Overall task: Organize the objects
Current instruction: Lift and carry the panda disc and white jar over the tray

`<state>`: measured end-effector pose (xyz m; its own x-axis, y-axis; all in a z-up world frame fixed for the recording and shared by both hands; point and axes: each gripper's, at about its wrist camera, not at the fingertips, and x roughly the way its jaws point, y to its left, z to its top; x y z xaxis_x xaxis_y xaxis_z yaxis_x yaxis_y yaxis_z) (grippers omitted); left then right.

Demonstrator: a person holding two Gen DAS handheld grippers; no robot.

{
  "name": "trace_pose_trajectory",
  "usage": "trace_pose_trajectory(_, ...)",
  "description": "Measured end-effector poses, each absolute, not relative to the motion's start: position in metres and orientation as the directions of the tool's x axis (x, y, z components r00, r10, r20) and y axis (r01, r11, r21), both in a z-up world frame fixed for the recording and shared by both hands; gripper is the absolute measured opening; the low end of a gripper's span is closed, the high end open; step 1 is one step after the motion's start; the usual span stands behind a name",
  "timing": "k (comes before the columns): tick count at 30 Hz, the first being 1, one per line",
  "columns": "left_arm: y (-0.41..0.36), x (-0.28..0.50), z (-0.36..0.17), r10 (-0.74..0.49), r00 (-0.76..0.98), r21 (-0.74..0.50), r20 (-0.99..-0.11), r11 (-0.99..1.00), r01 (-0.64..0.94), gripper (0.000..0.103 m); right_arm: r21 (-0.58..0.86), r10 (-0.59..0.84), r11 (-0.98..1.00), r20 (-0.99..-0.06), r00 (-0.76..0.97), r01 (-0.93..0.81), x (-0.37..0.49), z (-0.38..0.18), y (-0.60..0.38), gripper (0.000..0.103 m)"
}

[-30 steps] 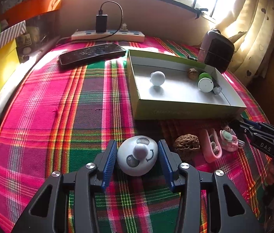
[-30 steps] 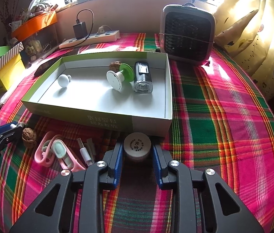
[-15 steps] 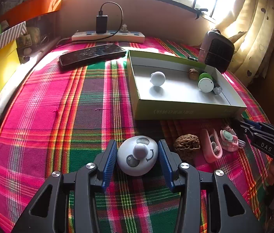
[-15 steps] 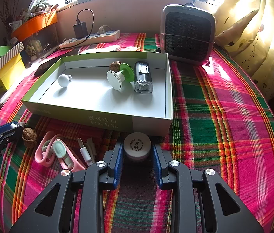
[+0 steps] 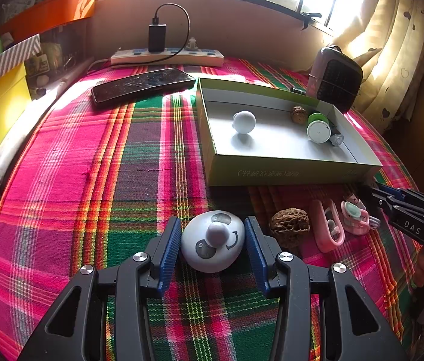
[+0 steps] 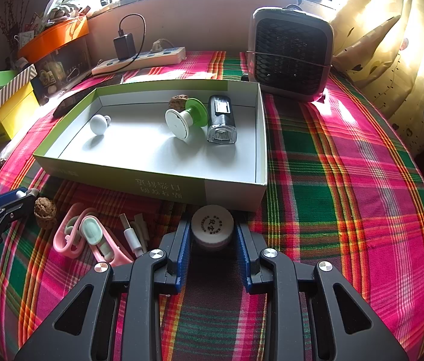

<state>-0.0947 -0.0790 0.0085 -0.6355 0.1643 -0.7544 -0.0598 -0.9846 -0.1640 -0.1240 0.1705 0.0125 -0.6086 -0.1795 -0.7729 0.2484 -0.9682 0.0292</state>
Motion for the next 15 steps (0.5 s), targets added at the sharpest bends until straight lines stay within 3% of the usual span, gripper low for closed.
trace_pose_trajectory(15,-0.0795,-0.0958,0.0091,0.157,-0.629,-0.156,-0.762,-0.986,-0.057,0.041,0.042,-0.188,-0.969,-0.769,-0.611,0.245,-0.1230,0.0132,0.1722,0.029)
